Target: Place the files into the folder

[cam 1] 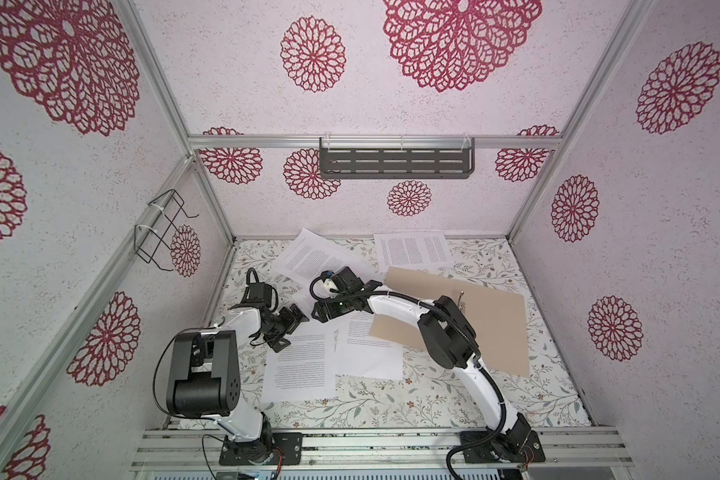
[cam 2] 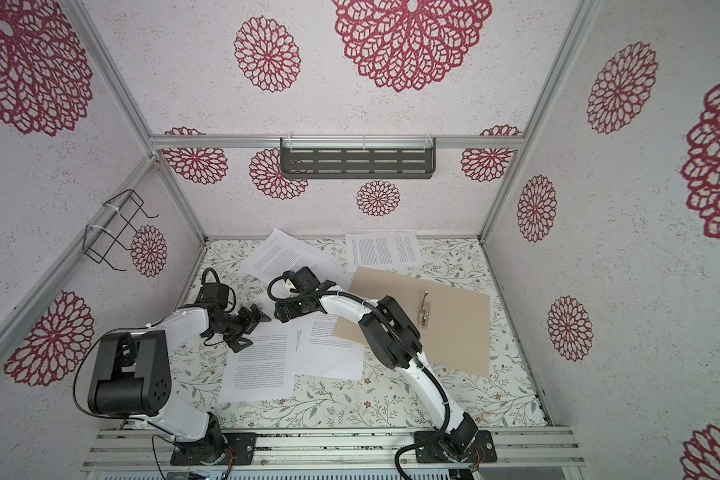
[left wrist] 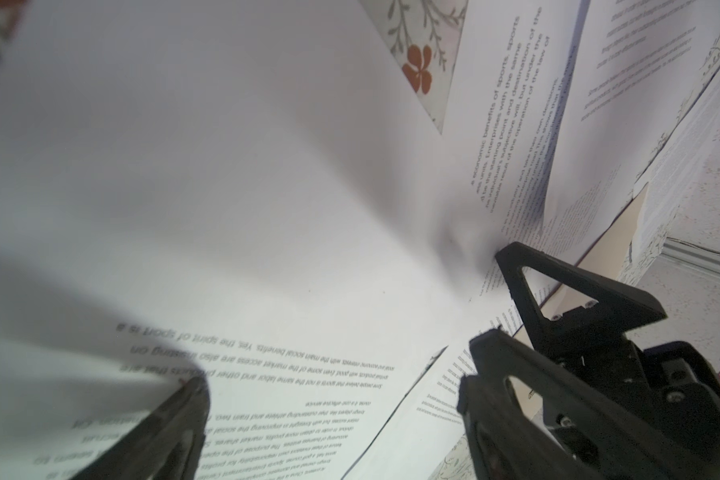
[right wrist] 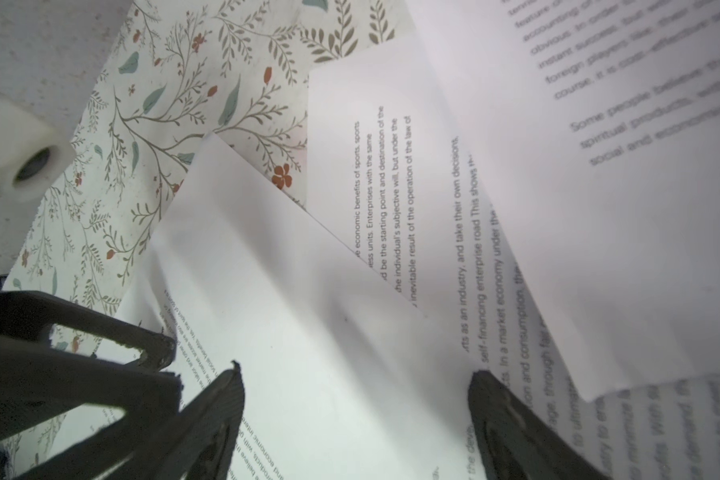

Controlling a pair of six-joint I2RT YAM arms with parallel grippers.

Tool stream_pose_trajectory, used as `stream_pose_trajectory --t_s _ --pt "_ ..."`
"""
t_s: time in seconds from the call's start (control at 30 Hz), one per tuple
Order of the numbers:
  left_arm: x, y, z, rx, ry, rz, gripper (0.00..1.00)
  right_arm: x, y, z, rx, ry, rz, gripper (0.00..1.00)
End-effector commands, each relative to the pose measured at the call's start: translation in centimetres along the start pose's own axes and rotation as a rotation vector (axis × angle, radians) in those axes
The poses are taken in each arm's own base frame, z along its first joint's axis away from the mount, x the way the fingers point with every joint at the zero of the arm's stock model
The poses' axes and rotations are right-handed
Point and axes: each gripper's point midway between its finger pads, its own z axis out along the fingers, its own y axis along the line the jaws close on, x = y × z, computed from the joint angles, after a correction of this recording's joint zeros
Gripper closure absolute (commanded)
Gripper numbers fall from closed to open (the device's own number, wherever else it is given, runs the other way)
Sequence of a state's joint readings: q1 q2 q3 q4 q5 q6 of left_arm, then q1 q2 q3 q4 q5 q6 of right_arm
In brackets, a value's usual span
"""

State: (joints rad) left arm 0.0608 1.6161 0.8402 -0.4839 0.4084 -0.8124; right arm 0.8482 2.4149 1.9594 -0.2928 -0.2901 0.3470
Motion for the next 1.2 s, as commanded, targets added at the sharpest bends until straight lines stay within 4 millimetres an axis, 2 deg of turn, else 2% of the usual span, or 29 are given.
stream_pose_trajectory --t_s 0.0,0.2,0.43,0.7,0.93,1.03,1.17 --pt "1.1 5.6 1.9 -0.195 0.028 -0.052 0.03 1.1 -1.9 0.5 0.079 0.043 -0.009 0.12" --pt "1.1 5.7 2.0 -0.198 0.029 -0.053 0.03 0.5 -2.7 0.0 0.109 0.027 -0.015 0.12" --pt "1.1 5.7 2.0 -0.196 0.029 -0.052 0.03 0.6 -1.7 0.5 0.067 0.035 -0.008 0.12" --pt "1.0 5.6 2.1 -0.192 0.031 -0.057 0.02 3.9 0.1 1.2 0.021 0.137 -0.006 0.13" --pt "1.0 5.7 2.3 -0.192 0.033 -0.062 0.02 6.3 0.8 1.1 -0.013 0.224 0.02 0.13" --pt "1.0 5.7 2.4 -0.194 0.035 -0.065 0.02 6.0 0.9 0.5 -0.014 0.219 0.021 0.12" --pt "1.0 5.9 2.4 -0.199 0.035 -0.068 0.03 4.6 1.9 -0.9 -0.07 0.186 0.048 0.12"
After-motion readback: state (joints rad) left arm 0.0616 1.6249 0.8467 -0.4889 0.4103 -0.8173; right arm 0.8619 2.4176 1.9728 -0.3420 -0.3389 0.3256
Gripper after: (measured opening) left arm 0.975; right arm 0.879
